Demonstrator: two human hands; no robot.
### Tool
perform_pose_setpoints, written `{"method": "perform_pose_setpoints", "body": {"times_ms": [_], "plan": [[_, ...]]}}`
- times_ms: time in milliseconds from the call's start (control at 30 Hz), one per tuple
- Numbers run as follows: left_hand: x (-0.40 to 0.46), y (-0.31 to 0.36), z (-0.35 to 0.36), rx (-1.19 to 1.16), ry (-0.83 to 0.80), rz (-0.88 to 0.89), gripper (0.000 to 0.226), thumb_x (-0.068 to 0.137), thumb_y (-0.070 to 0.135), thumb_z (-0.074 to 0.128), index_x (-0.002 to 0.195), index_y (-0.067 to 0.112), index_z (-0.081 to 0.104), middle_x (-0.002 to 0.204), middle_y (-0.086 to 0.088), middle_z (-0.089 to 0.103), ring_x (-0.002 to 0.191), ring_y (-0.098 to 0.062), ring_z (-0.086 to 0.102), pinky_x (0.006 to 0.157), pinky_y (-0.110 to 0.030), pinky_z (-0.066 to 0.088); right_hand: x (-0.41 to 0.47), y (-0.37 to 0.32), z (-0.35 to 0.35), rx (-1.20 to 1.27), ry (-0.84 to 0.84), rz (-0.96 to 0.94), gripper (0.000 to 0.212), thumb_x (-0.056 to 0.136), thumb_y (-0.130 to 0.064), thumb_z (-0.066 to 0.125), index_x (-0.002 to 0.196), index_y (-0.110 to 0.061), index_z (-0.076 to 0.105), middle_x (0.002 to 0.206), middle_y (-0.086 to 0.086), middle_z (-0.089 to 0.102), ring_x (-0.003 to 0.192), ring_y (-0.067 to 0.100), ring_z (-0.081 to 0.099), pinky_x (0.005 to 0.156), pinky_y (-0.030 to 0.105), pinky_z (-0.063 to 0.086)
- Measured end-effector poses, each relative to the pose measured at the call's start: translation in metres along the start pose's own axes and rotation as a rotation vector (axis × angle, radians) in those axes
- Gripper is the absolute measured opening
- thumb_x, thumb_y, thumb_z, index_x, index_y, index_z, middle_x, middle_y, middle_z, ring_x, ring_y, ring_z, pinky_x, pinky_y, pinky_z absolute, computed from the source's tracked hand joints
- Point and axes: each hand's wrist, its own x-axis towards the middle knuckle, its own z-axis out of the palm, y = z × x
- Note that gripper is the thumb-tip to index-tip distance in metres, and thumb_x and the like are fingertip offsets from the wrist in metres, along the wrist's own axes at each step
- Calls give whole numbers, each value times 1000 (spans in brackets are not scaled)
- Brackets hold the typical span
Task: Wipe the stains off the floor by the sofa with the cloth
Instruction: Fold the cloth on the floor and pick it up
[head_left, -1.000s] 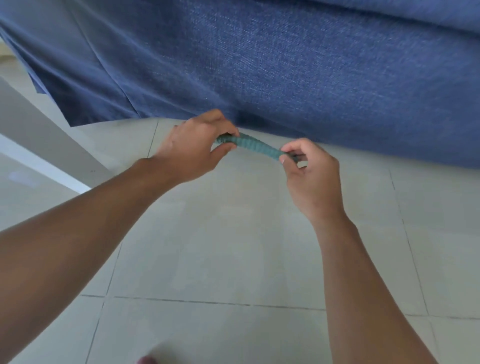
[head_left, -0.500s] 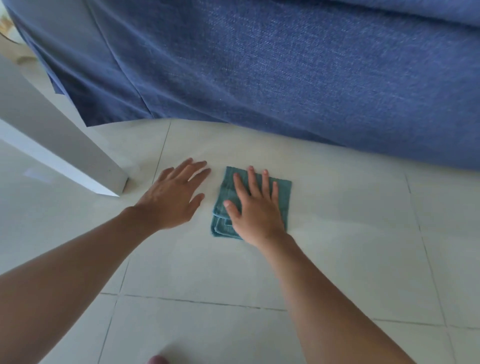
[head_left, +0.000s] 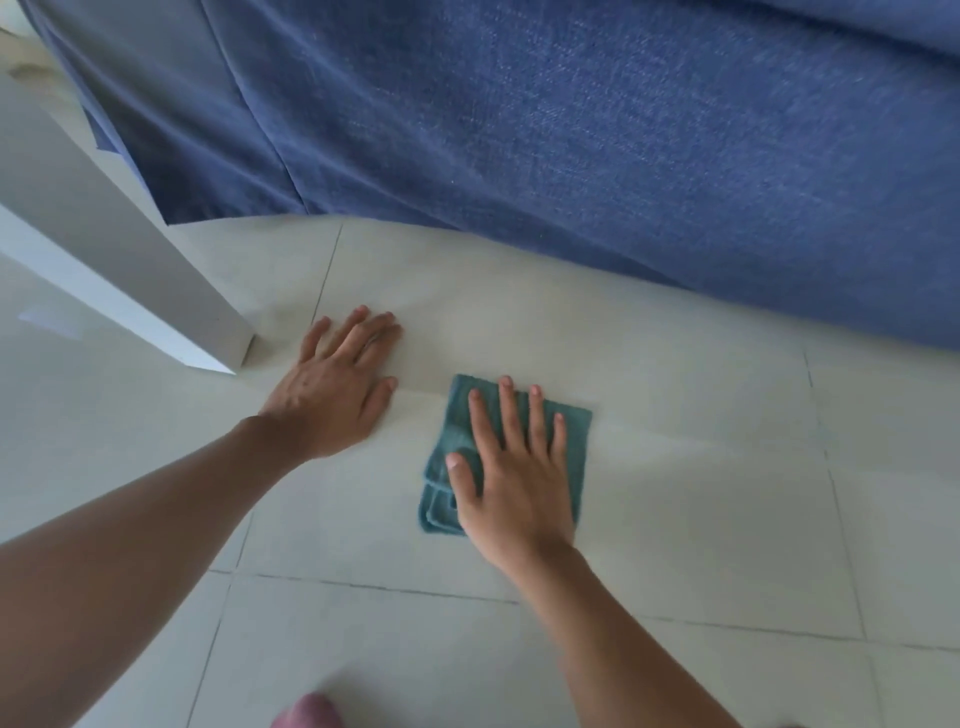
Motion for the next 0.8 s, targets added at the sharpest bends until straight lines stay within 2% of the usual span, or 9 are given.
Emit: {"method": "perform_pose_setpoints", "body": {"times_ms": [167, 267, 333, 433, 500, 600, 667, 733, 800], "plan": [[1, -2, -1, -16, 9, 18, 62, 95, 40, 37, 151, 14, 33, 157, -6, 34, 149, -28, 22, 119, -53, 20, -25, 7, -5, 167, -71, -240, 60, 100, -54, 39, 156, -33, 33, 169, -8, 17, 157, 17, 2, 127, 44, 4], [5, 3, -3, -88, 66, 70, 55, 94, 40, 44, 143, 15, 42, 146, -6, 45, 144, -29, 32, 116, -52, 26, -11, 17, -26, 417, 60, -137, 43, 100, -25, 53, 142, -21, 57, 151, -2, 52, 146, 15, 37, 122, 40, 28], [8, 14, -6, -156, 76, 170, 47, 93, 46, 46, 131, 20, 55, 132, -1, 54, 134, -25, 43, 111, -46, 32, 4, 30, -43, 389, 123, -13, 44, 93, -9, 59, 137, -17, 61, 133, 1, 64, 127, 20, 52, 110, 41, 42], [9, 37, -7, -150, 14, 345, 39, 88, 54, 54, 112, 26, 69, 124, 6, 57, 125, -16, 48, 103, -43, 37, 22, 44, -61, 193, -132, 116, 49, 94, -21, 65, 141, -22, 53, 127, 0, 56, 120, 24, 46, 106, 41, 40], [7, 50, -4, -144, -14, 360, 30, 85, 51, 61, 102, 28, 71, 123, 7, 57, 122, -14, 48, 100, -43, 39, 24, 49, -60, 152, -184, 155, 39, 93, -21, 67, 131, -23, 59, 118, 0, 56, 115, 24, 46, 101, 37, 41], [3, 58, -4, -171, 16, 313, 15, 87, 45, 63, 93, 31, 69, 116, 13, 58, 121, -12, 43, 99, -39, 38, 19, 53, -64, 277, -132, 204, 14, 91, -12, 69, 101, -22, 70, 102, -3, 55, 105, 19, 48, 85, 26, 39], [1, 58, -10, -310, -4, 270, 12, 92, 40, 62, 97, 30, 65, 107, 14, 62, 117, -10, 44, 96, -35, 35, 19, 61, -73, 472, -153, 257, 17, 91, -13, 70, 87, -29, 65, 87, -12, 60, 87, 7, 55, 70, 19, 39], [0, 59, -20, -590, -89, 144, 5, 97, 32, 58, 98, 27, 59, 92, 9, 65, 96, -12, 55, 82, -33, 42, 23, 67, -83, 683, -159, 291, 20, 93, -17, 70, 82, -31, 63, 59, -15, 57, 50, 3, 47, 49, 15, 36], [2, 60, -27, -803, -121, 18, 5, 100, 26, 53, 97, 28, 52, 78, -2, 61, 71, -22, 54, 66, -37, 44, 28, 65, -91, 788, -131, 310, 15, 96, -22, 66, 86, -32, 62, 51, -12, 47, 46, 11, 38, 48, 22, 34]]}}
